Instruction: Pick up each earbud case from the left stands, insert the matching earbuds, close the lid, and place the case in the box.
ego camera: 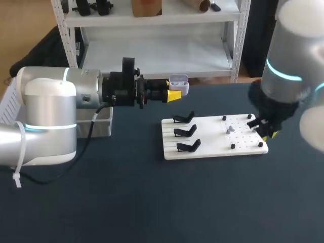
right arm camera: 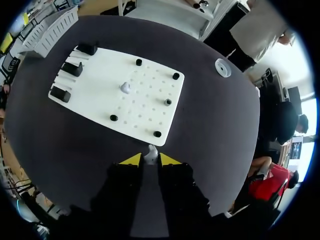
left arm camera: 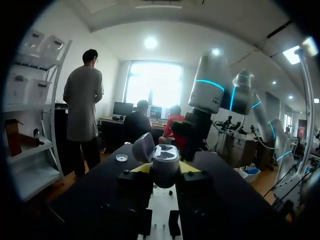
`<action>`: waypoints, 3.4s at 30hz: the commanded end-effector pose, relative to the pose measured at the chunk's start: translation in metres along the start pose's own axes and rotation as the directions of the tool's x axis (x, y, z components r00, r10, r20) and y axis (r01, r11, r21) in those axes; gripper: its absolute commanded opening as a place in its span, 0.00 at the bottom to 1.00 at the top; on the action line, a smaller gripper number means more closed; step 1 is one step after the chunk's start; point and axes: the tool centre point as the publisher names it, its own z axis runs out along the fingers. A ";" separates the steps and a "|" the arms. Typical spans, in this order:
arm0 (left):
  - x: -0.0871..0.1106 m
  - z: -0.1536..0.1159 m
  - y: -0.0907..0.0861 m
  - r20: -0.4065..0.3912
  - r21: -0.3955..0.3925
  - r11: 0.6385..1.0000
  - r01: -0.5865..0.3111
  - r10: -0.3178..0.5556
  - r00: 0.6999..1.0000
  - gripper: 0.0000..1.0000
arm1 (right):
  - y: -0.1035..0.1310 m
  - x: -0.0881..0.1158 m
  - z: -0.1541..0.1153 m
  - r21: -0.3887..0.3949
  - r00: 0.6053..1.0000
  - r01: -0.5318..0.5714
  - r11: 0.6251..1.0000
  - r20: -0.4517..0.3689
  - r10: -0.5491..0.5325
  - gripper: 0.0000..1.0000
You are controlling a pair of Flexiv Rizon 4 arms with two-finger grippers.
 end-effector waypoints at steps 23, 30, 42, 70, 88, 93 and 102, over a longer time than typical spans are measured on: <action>0.001 0.000 -0.001 0.003 -0.002 1.000 -0.002 0.002 1.000 0.00 | 0.084 -0.060 -0.159 -0.017 0.960 0.276 0.961 0.060 -0.275 0.00; 0.001 0.000 -0.001 0.003 -0.002 1.000 -0.002 0.002 1.000 0.00 | 0.090 -0.061 -0.164 -0.012 0.952 0.300 0.954 0.070 -0.299 0.00; 0.001 0.000 -0.001 0.003 -0.002 1.000 -0.002 0.002 1.000 0.00 | 0.122 -0.068 -0.185 -0.010 0.996 -0.085 0.996 0.029 0.086 0.00; 0.001 0.000 -0.001 0.003 -0.002 1.000 -0.002 0.002 1.000 0.00 | 0.153 -0.084 -0.193 0.145 0.837 -0.545 0.826 0.033 0.546 0.00; 0.001 0.000 -0.001 0.003 -0.002 1.000 -0.002 0.002 1.000 0.00 | 0.173 -0.135 -0.195 -0.040 0.396 -0.917 0.398 0.048 0.917 0.00; 0.001 0.000 -0.001 0.003 -0.002 1.000 -0.002 0.002 1.000 0.00 | 0.176 -0.141 -0.191 -0.033 0.413 -0.909 0.415 0.047 0.909 0.00; 0.001 0.000 -0.001 0.003 -0.002 1.000 -0.002 0.002 1.000 0.00 | 0.174 -0.143 -0.179 -0.018 0.478 -0.878 0.479 0.034 0.878 0.00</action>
